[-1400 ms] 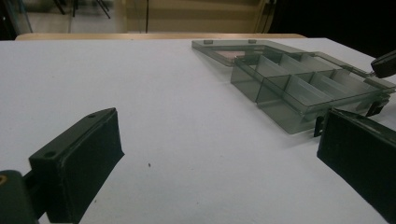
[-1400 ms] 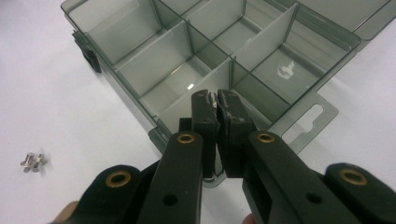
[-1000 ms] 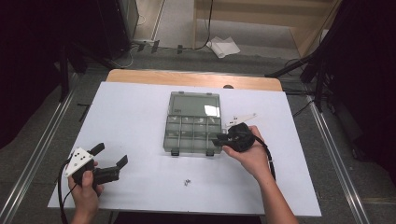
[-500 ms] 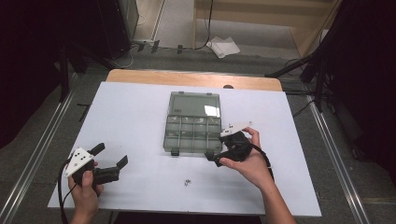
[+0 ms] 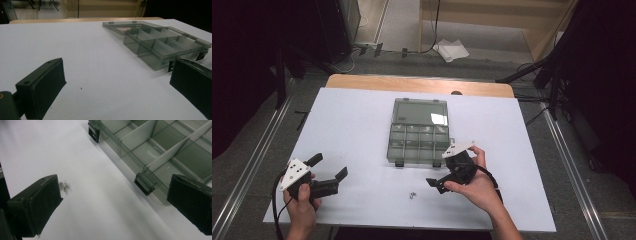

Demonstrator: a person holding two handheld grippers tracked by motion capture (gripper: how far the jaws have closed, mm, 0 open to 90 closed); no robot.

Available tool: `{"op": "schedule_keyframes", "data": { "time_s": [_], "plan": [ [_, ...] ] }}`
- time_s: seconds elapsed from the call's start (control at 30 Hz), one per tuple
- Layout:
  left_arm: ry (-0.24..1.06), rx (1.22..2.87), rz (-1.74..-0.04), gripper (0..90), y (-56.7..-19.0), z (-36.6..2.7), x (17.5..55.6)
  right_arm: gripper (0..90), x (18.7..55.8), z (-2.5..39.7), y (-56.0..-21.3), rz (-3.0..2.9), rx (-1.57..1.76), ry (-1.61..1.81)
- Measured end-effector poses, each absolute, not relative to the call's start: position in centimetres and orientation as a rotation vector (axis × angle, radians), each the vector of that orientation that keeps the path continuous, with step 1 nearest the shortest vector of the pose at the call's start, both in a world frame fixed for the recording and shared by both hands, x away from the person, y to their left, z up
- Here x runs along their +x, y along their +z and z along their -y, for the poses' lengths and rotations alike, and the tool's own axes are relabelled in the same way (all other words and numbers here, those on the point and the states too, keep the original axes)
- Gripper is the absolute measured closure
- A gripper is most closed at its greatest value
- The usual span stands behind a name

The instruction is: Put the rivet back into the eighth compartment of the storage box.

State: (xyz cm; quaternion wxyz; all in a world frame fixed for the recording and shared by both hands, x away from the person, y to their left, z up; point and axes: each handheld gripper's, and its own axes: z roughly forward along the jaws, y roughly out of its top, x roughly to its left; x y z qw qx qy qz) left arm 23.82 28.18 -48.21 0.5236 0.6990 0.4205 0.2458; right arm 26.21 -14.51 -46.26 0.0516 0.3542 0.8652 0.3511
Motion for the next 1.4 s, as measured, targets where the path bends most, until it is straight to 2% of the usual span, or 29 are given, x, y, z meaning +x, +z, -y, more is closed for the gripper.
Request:
{"op": "schedule_keyframes", "data": {
  "time_s": [0.17, 0.23, 0.5, 0.97, 1.2, 1.4],
  "plan": [
    [0.595, 1.665, -1.007, 0.0, -48.2, -28.2, 23.8, 0.9, 25.4, 13.5, -46.2, -2.647, 1.047, 1.058],
    [0.598, 1.665, -1.01, 0.0, -48.1, -28.3, 23.7, 5.9, 25.1, 12.9, -46.1, -2.628, 1.045, 1.032],
    [0.6, 1.666, -1.014, 0.0, -48.1, -28.3, 23.7, 16.2, 24.0, 11.5, -46.0, -2.626, 1.026, 1.023],
    [0.59, 1.669, -1.009, 0.0, -48.2, -28.3, 23.8, 58.0, 23.3, 9.9, -47.5, -2.715, 0.926, 1.033],
    [0.59, 1.67, -1.017, 0.0, -48.2, -28.3, 23.8, 70.7, 23.3, 9.3, -48.4, -2.783, 0.902, 1.053],
    [0.59, 1.668, -1.015, 0.0, -48.2, -28.4, 23.8, 77.5, 23.5, 9.3, -49.1, -2.802, 0.909, 1.06]
  ]
}}
